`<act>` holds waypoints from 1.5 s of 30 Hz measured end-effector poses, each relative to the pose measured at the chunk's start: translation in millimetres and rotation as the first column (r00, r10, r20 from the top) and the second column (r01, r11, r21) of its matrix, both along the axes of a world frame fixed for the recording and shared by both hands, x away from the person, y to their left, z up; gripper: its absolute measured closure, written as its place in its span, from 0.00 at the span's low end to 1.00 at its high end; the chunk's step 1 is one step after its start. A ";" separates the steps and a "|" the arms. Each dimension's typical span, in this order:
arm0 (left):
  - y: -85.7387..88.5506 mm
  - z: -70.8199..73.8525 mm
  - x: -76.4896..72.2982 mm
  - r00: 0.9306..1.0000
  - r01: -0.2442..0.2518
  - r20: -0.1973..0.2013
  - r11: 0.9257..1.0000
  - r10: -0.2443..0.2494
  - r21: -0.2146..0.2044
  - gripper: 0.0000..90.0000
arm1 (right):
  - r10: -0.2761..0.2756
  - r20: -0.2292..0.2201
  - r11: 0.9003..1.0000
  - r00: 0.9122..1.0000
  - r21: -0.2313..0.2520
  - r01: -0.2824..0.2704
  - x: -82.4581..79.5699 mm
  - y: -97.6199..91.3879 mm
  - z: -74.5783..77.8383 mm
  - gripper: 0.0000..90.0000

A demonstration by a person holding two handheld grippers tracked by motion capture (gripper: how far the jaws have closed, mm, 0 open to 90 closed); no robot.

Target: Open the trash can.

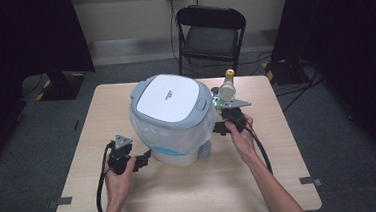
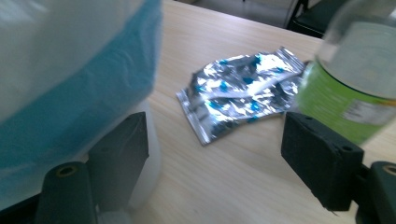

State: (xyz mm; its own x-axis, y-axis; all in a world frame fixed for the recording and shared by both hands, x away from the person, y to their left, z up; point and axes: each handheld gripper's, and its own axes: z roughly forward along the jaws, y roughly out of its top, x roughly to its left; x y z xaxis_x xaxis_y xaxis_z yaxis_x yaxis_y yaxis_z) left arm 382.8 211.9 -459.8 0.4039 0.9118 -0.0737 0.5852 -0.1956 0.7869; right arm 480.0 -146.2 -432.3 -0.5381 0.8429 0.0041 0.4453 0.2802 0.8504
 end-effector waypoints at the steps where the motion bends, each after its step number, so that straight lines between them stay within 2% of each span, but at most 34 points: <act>1: -0.2 -0.2 -0.3 1.000 -0.004 0.001 1.000 0.004 0.002 0.22 | 0.003 0.012 1.000 1.000 -0.010 -0.002 0.7 2.1 -0.1 0.34; 2: -0.3 -0.6 -0.3 1.000 -0.004 0.000 1.000 0.004 -0.005 0.22 | 0.003 0.012 1.000 1.000 -0.010 -0.002 0.7 2.1 -0.1 0.34; 5: -2.4 -0.9 0.4 1.000 -0.008 -0.018 1.000 0.009 0.020 0.23 | 0.021 0.001 1.000 1.000 0.010 -0.021 1.2 0.1 -1.7 0.37; 7: -2.7 -0.6 0.7 1.000 -0.012 -0.017 1.000 0.012 0.026 0.23 | 0.043 -0.014 0.999 0.999 0.018 -0.043 1.9 -0.1 -2.9 0.43; 10: -1.4 -1.1 1.6 1.000 -0.009 -0.028 1.000 0.009 0.013 0.23 | 0.059 -0.011 0.998 0.998 0.021 -0.059 -1.1 2.2 -2.0 0.54; 12: 0.2 -0.8 2.2 0.999 -0.019 -0.036 1.000 0.020 0.025 0.23 | 0.071 -0.020 0.997 0.997 0.039 -0.070 -3.5 2.9 -1.6 0.59; 15: 6.7 -0.8 1.9 0.999 -0.036 -0.038 0.999 0.037 0.018 0.24 | 0.095 -0.023 0.994 0.995 0.051 -0.094 -9.8 3.9 -2.3 0.61; 18: 12.6 -1.7 2.5 0.998 -0.052 -0.039 0.999 0.052 0.011 0.24 | 0.112 -0.024 0.993 0.993 0.050 -0.111 -14.6 5.4 -1.8 0.61; 19: 18.5 -2.5 4.3 0.998 -0.053 -0.042 0.999 0.053 -0.005 0.24 | 0.127 -0.028 0.991 0.992 0.049 -0.125 -20.9 7.8 -1.4 0.63; 21: 20.4 -2.5 4.8 0.998 -0.055 -0.043 0.998 0.054 -0.004 0.24 | 0.140 -0.025 0.989 0.990 0.045 -0.139 -23.7 8.7 -1.3 0.64; 24: 26.5 -4.8 8.1 0.996 -0.073 -0.046 0.997 0.072 -0.013 0.24 | 0.157 -0.031 0.987 0.987 0.052 -0.155 -29.8 9.8 -1.7 0.59; 25: 27.0 -5.7 8.6 0.996 -0.074 -0.044 0.997 0.073 -0.016 0.26 | 0.154 -0.024 0.988 0.988 0.016 -0.154 -29.0 9.8 0.0 0.51; 26: 25.8 -6.4 7.9 0.996 -0.080 -0.045 0.997 0.080 -0.018 0.26 | 0.154 -0.024 0.988 0.988 0.016 -0.154 -29.0 9.8 0.0 0.51; 27: 24.4 -6.7 6.6 0.996 -0.079 -0.040 0.997 0.078 -0.011 0.26 | 0.156 -0.032 0.988 0.987 0.010 -0.156 -26.9 9.0 1.2 0.45; 28: 22.8 -6.9 2.2 0.996 -0.078 -0.038 0.997 0.078 -0.022 0.28 | 0.138 -0.034 0.990 0.990 0.026 -0.137 -21.4 5.9 2.7 0.42; 30: 22.0 -7.0 0.3 0.997 -0.077 -0.034 0.997 0.076 -0.028 0.26 | 0.122 -0.025 0.992 0.992 0.017 -0.122 -16.7 4.5 3.5 0.42; 32: 17.6 -5.9 -5.9 0.998 -0.053 -0.028 0.998 0.052 -0.025 0.25 | 0.096 -0.022 0.995 0.995 0.021 -0.096 -9.7 4.2 3.3 0.42; 34: 13.3 -4.9 -9.7 0.998 -0.056 -0.011 0.998 0.056 -0.008 0.26 | 0.084 -0.002 0.996 0.996 0.040 -0.084 -4.4 7.2 2.9 0.42; 36: 11.4 -4.9 -11.6 0.998 -0.063 0.004 0.998 0.063 0.007 0.26 | 0.096 0.012 0.993 0.995 0.075 -0.096 -2.6 13.1 3.6 0.40; 39: 11.5 -6.5 -12.5 0.997 -0.070 0.014 0.998 0.070 -0.003 0.25 | 0.080 0.020 0.993 0.997 0.089 -0.081 -3.9 15.6 3.8 0.44; 41: 14.2 -6.6 -10.2 0.998 -0.062 -0.002 0.998 0.062 -0.017 0.25 | 0.099 0.020 0.990 0.995 0.096 -0.101 -6.7 16.7 4.0 0.55; 43: 17.6 -7.3 -8.4 0.998 -0.069 -0.004 0.997 0.069 -0.024 0.24 | 0.107 0.028 0.990 0.994 0.083 -0.109 -11.2 19.6 5.6 0.63; 45: 22.1 -7.4 -7.0 0.996 -0.093 0.006 0.995 0.093 -0.018 0.26 | 0.133 0.023 0.987 0.991 0.082 -0.134 -17.4 21.3 6.9 0.63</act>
